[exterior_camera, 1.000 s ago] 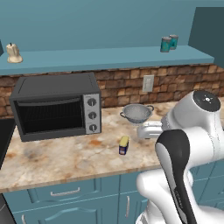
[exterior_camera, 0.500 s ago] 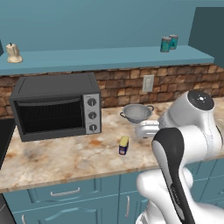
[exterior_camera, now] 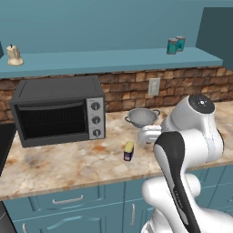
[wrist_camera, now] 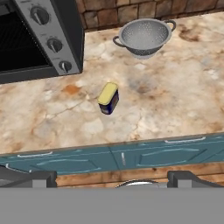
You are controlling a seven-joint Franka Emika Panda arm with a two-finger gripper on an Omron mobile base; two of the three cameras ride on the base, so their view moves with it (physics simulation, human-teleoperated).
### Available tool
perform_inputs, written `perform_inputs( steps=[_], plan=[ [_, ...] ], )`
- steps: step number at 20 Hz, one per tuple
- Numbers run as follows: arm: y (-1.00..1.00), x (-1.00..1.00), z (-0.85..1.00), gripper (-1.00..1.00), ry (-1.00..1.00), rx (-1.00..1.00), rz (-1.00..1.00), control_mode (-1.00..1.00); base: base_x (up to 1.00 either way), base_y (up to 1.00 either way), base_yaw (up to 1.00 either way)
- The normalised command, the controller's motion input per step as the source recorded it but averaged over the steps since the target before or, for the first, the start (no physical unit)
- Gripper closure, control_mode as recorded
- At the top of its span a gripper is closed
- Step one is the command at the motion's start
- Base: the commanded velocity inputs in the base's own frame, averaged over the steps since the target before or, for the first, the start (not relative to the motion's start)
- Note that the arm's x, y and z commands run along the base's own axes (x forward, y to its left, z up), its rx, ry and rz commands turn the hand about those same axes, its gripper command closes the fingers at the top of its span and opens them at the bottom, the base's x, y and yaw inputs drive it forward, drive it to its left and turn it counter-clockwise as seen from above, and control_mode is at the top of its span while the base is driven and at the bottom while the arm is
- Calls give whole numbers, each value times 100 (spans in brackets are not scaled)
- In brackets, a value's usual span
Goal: Pick the cans from the counter and place them in their designated side in the cabinet.
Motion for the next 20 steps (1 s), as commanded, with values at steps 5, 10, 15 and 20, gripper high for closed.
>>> perform_inputs(
  steps=[5, 10, 15, 20],
  plan=[
    [3, 10, -18, -100, 0, 1, 0, -100, 0, 0, 0],
    [3, 10, -19, -100, 0, 1, 0, -100, 0, 0, 0],
    [1, 7, -19, -100, 0, 1, 0, -100, 0, 0, 0],
    [0, 7, -20, -100, 0, 0, 0, -100, 0, 0, 0]
  ],
)
